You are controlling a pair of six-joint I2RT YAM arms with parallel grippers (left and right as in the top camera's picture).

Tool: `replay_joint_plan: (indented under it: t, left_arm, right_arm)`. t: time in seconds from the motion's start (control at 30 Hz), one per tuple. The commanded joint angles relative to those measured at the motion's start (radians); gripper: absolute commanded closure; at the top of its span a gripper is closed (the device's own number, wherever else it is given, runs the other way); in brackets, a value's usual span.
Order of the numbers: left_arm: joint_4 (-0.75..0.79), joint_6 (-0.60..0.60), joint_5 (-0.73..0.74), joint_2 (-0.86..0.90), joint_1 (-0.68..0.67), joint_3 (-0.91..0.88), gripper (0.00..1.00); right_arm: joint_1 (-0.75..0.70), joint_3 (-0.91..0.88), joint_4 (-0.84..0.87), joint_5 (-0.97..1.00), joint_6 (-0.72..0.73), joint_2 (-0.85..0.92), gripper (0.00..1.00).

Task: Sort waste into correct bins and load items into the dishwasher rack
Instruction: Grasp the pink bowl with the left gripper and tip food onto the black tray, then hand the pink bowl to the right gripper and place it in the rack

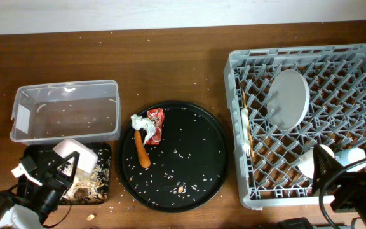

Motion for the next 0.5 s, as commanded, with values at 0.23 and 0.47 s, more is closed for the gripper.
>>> replay_joint_plan:
  t: [0.23,0.47]
  left_arm:
    - [-0.111,0.238,-0.028,-0.016,0.006,0.002,1.0]
    - [-0.194,0.198,0.05,-0.02,0.012,0.008,1.0]
  right_arm:
    - [0.005,0.002,0.037,0.005,0.005,0.0,0.01]
    - [0.005,0.002,0.042,0.005,0.005,0.0,0.01]
